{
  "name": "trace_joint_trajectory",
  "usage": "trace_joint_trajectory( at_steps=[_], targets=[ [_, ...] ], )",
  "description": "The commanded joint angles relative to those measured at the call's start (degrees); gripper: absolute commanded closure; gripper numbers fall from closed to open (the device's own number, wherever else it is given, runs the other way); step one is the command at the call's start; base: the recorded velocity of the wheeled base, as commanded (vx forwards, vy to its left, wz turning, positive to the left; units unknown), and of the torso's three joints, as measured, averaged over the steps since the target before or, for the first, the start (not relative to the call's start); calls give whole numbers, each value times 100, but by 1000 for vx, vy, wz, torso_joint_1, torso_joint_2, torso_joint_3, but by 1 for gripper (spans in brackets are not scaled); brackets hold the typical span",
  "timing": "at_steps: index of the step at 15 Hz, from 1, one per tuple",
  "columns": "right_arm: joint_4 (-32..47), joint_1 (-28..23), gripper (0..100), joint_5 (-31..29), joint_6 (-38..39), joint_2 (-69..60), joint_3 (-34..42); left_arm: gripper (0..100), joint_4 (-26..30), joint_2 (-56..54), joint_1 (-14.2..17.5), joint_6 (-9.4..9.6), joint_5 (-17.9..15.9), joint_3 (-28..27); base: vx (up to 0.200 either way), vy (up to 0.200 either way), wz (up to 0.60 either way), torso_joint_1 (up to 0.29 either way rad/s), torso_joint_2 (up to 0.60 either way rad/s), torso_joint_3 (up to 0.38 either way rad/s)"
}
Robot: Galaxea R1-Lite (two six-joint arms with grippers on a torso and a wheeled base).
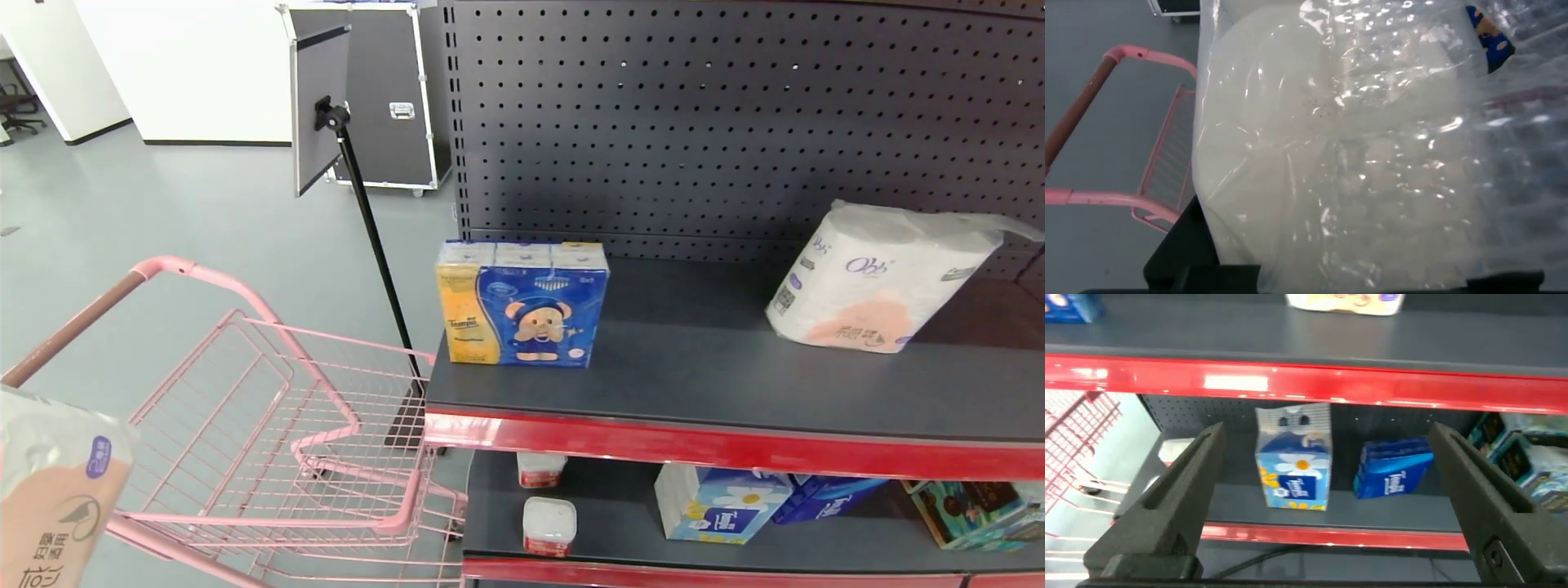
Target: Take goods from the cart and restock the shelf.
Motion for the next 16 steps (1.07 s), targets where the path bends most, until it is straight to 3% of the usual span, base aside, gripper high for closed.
trace_joint_trajectory(
  at_steps=[1, 16],
  targets=[
    [2, -1, 0, -1, -4, 5, 1, 100, -1, 18, 0, 9, 1, -1, 0, -200, 0, 2, 2, 2],
    [2, -1, 0, -1, -4, 5, 1, 100, -54, 27, 0, 211, 1, -54, 0, -200, 0, 3, 1, 3]
  ],
)
